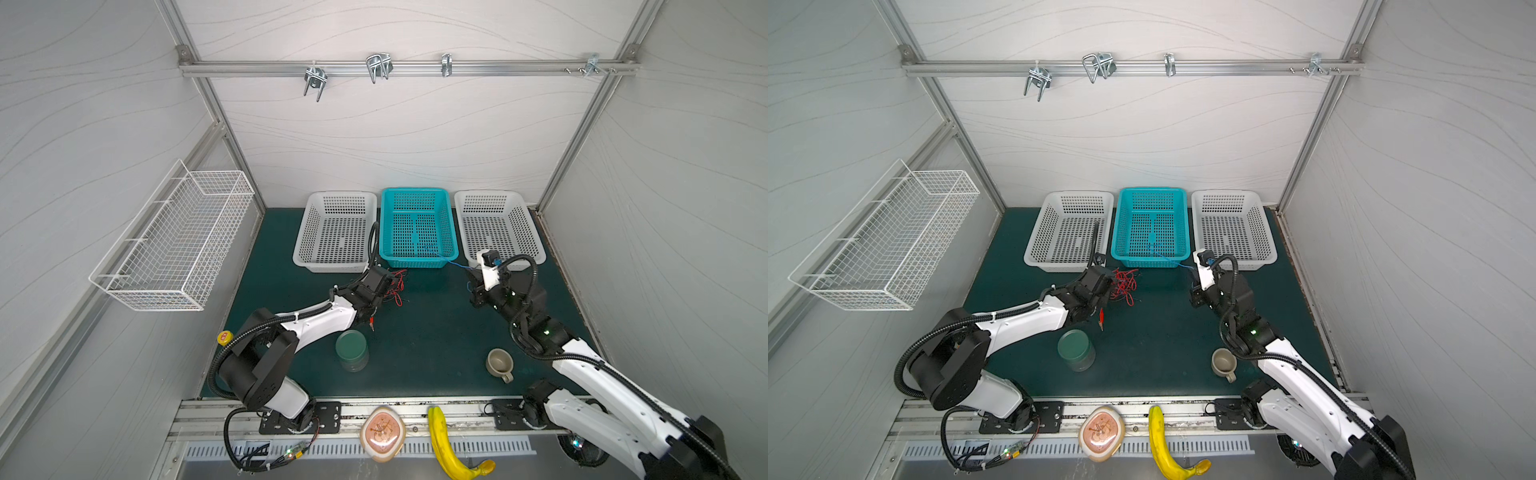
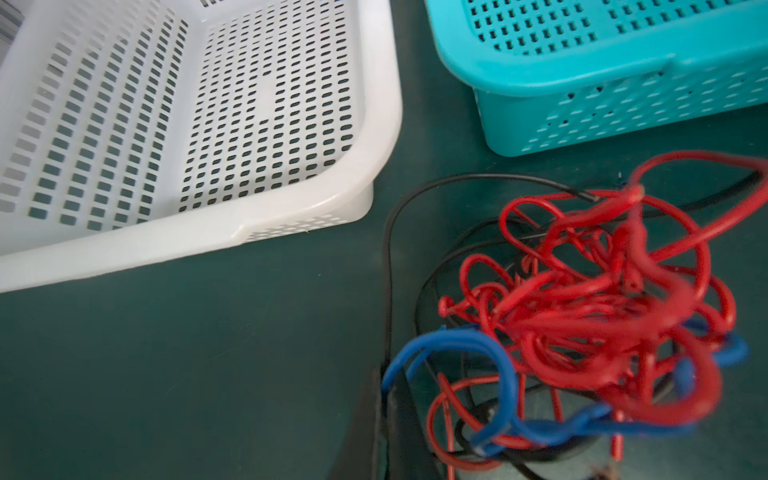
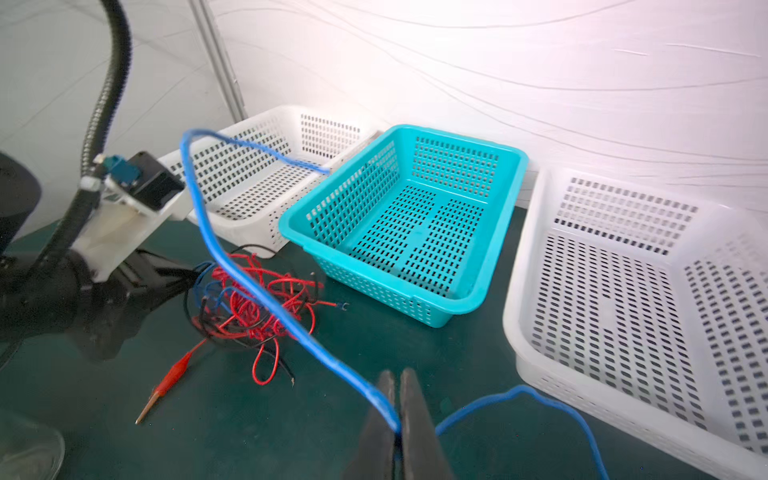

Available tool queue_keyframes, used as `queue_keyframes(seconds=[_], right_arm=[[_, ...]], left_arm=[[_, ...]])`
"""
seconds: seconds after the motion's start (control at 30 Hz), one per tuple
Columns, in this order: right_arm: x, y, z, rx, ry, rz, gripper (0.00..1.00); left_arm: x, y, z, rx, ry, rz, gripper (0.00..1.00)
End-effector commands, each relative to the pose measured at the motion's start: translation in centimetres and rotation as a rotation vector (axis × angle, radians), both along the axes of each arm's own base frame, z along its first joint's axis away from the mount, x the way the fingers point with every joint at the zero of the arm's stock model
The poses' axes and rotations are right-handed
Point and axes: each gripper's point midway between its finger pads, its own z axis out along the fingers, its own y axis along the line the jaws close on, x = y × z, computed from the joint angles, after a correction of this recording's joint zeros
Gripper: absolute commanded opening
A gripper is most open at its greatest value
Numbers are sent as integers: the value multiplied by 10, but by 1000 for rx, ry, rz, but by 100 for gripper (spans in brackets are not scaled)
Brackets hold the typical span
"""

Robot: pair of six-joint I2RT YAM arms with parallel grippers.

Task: Untangle the cables
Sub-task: 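Carry the blue wire with the right gripper into the white basket farthest along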

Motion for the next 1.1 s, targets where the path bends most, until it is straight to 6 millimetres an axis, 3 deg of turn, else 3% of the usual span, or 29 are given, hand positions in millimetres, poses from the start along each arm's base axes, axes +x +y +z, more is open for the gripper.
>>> queue_keyframes(seconds=[0.0, 0.23, 0.37, 0.63, 0.8, 0.9, 1.07], right_arm=[[15, -24, 2, 20, 57, -158, 0], [77, -55, 2, 80, 146, -352, 0], [120, -70, -4, 89, 161, -429, 0], [197, -92, -39, 77, 209, -514, 0], [227, -99, -67, 90, 277, -540, 0], [238, -98, -76, 102, 312, -526, 10], [241, -98, -77, 110, 328, -515, 41]], left_arm=[[6, -16, 15, -107, -47, -44, 0], [-3, -59, 22, -214, -32, -235, 0], [-9, -72, 23, -259, -16, -288, 0], [-17, -78, 25, -298, -5, -326, 0], [-20, -76, 28, -299, -11, -326, 0], [-19, -72, 30, -287, -24, -314, 0], [-17, -68, 31, -262, -39, -304, 0]])
